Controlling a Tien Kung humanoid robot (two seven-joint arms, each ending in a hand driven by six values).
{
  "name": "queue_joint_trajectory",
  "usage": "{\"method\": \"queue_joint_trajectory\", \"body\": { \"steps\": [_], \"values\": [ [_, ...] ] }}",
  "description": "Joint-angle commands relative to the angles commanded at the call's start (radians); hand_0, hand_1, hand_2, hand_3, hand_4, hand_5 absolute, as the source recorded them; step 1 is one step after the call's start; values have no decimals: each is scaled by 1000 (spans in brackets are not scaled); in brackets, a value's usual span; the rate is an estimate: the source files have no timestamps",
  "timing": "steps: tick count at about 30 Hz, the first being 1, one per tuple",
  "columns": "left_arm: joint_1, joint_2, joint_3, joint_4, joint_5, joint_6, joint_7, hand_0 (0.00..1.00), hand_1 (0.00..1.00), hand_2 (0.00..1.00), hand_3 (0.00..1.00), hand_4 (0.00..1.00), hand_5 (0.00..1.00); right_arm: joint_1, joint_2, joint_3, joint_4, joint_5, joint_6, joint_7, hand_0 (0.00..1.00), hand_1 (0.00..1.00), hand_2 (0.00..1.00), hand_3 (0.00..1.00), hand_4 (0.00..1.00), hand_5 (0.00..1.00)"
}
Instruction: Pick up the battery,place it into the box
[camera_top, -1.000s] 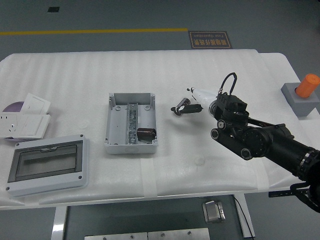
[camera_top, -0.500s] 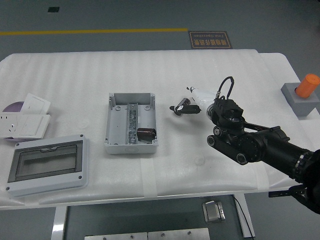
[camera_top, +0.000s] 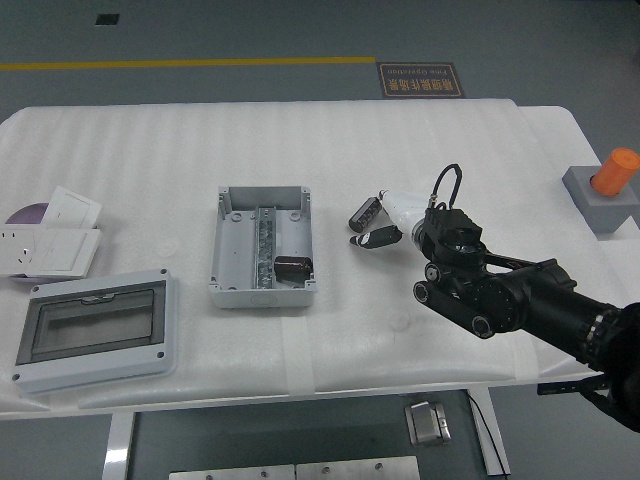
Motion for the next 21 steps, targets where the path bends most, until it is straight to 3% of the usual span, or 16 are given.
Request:
{"method": "queue_joint_trajectory", "body": {
  "steps": [11,21],
  "values": [
    [-3,0,-7,-3,7,0,-1,644,672,582,610,707,470,0,5,-1,2,7,-86,24,592,714,692,847,871,483],
    [-5,-2,-11,-5,13,0,-1,644,672,583,613,708,475,3,13,-8,-10,25,-102,27,552,674,655,798,843,479]
  ]
}}
